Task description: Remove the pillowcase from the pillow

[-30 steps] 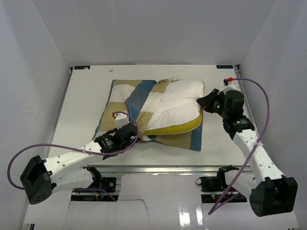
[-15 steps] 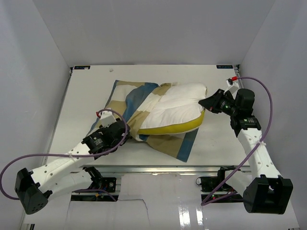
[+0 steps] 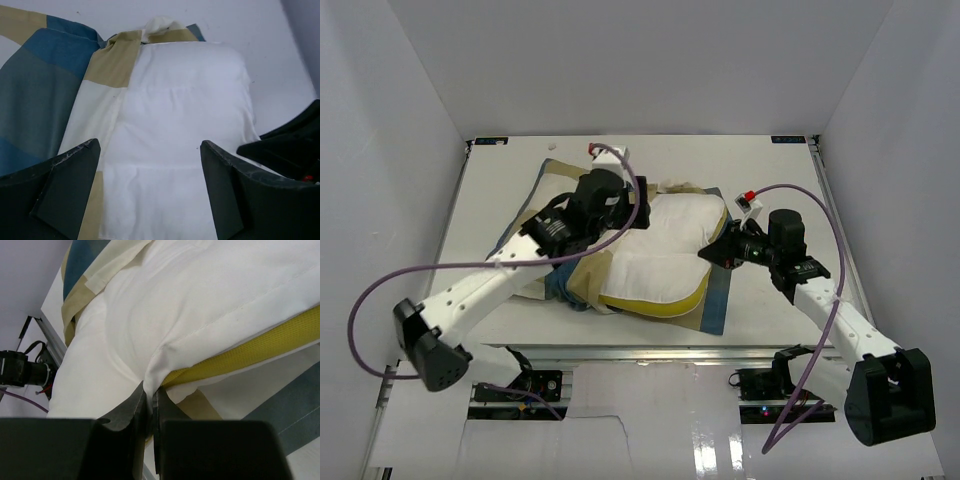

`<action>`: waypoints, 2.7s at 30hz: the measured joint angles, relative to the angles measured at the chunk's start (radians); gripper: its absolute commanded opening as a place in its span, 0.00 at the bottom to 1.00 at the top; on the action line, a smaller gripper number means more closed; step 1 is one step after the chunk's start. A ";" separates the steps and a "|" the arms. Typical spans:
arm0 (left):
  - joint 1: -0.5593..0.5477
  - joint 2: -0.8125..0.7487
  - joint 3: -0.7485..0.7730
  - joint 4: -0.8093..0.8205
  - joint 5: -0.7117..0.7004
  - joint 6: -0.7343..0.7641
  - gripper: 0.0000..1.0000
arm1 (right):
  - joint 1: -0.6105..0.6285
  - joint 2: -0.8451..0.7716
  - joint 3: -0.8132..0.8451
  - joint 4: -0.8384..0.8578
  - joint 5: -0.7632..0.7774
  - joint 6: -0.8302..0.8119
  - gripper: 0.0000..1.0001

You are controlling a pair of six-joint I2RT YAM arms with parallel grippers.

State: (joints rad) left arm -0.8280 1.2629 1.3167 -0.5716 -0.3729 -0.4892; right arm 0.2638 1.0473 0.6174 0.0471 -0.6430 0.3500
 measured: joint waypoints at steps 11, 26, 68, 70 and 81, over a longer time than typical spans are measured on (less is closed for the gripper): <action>0.187 0.534 0.246 -0.063 0.151 0.197 0.90 | 0.013 -0.097 -0.051 0.014 -0.009 -0.034 0.08; 0.255 0.840 0.469 -0.173 0.065 0.220 0.00 | 0.030 -0.188 -0.073 0.009 0.084 -0.045 0.08; 0.032 -0.199 -0.614 -0.038 0.101 -0.127 0.79 | 0.030 -0.151 0.035 -0.132 0.654 0.047 0.08; 0.032 -0.186 -0.637 -0.010 0.095 -0.148 0.59 | 0.030 -0.150 0.042 -0.131 0.650 0.059 0.08; 0.022 -0.138 -0.498 -0.120 -0.177 -0.274 0.00 | -0.165 -0.092 0.121 -0.135 0.451 0.147 0.08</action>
State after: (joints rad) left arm -0.8059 1.1244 0.8188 -0.6914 -0.5503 -0.7631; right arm 0.0986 0.9558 0.7380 -0.0883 -0.1925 0.4973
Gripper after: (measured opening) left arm 0.026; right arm 0.088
